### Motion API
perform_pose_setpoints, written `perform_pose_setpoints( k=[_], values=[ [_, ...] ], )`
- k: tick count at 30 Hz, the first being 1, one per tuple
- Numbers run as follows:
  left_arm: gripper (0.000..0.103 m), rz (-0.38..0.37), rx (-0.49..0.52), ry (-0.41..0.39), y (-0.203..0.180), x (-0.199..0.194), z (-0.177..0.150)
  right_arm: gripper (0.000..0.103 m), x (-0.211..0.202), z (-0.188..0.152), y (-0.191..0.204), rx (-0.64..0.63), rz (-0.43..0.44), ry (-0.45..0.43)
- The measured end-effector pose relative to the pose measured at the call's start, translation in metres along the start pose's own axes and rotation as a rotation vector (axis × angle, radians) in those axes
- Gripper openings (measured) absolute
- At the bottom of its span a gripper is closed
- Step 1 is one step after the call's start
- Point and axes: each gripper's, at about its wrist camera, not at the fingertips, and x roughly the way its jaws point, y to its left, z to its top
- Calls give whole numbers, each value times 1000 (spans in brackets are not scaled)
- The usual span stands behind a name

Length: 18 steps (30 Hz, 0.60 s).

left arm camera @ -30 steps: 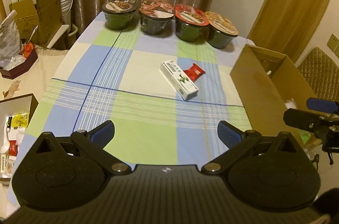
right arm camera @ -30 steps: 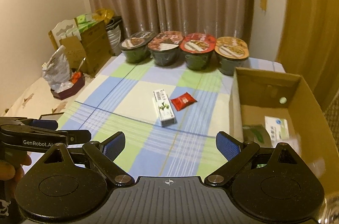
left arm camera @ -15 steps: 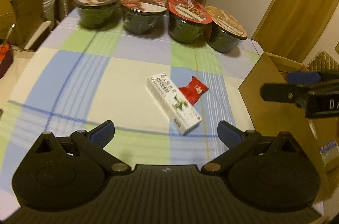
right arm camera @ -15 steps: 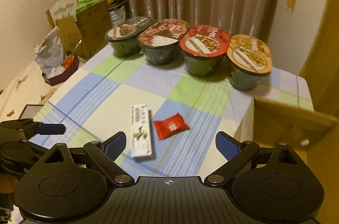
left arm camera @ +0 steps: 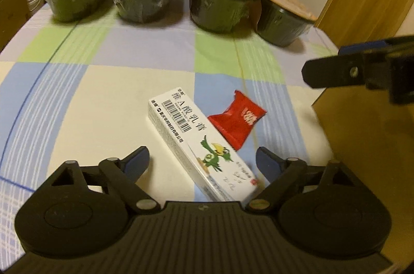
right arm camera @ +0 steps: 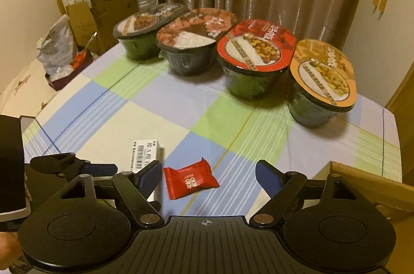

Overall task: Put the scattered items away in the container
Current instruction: 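Grasp the white ointment box with the left tool while the right tool grasps the red candy packet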

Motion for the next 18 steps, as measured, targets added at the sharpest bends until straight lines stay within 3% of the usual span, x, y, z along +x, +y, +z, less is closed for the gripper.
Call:
perform_pose_setpoints(
  k=[1, 3, 7, 15, 18],
  values=[
    [74, 0, 13, 3, 1, 3, -1, 86, 4, 0, 1, -9, 2, 8],
    [50, -17, 30, 5, 5, 3, -2, 86, 11, 1, 4, -40, 14, 33],
    [34, 25, 87, 5, 13, -12, -5, 86, 29, 3, 18, -116, 30, 95],
    [35, 44, 62, 14, 43, -32, -14, 86, 75, 0, 35, -199, 34, 211],
    [54, 36, 59, 14, 45, -29, -13, 86, 88, -2, 37, -227, 32, 234]
  ],
)
